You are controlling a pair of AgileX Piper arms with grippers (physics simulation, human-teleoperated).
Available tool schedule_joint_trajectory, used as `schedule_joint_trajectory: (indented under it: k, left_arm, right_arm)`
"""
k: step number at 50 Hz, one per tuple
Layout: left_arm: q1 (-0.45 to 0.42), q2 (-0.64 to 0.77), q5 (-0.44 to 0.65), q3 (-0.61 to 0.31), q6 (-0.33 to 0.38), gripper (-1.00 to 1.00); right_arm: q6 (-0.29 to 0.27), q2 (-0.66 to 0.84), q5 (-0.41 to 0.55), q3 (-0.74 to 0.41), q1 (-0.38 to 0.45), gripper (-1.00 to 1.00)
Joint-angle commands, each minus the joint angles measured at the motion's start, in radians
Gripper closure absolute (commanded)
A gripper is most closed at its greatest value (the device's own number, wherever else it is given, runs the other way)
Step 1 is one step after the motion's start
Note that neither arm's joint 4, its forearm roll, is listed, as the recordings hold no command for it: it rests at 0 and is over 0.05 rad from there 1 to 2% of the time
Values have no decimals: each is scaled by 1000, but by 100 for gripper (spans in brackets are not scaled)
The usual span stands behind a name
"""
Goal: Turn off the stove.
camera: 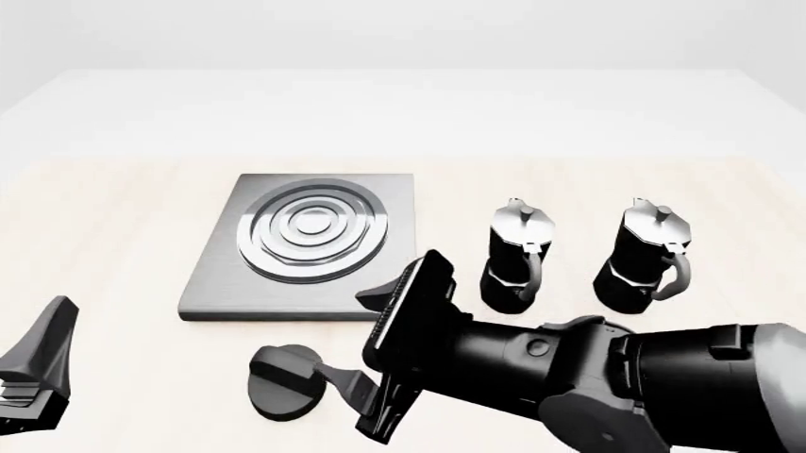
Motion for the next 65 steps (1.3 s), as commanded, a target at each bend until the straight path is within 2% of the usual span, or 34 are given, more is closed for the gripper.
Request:
schedule_joint_trajectory:
  k: [1, 12, 19, 38, 65]
  left_arm:
    - [0, 0, 0, 0, 0, -100]
    - [0, 0, 0, 0, 0, -100]
    - [0, 0, 0, 0, 0, -100]
    - [0, 0, 0, 0, 0, -100]
    - [0, 0, 0, 0, 0, -100]
  right_arm:
    - [10, 112, -7, -47, 15, -100]
    - [23, 170, 14, -91, 24, -100]
    - [6, 206, 2, -104, 12, -100]
    - [11, 341, -30, -161, 15, -100]
    - [18, 428, -44, -207, 29, -100]
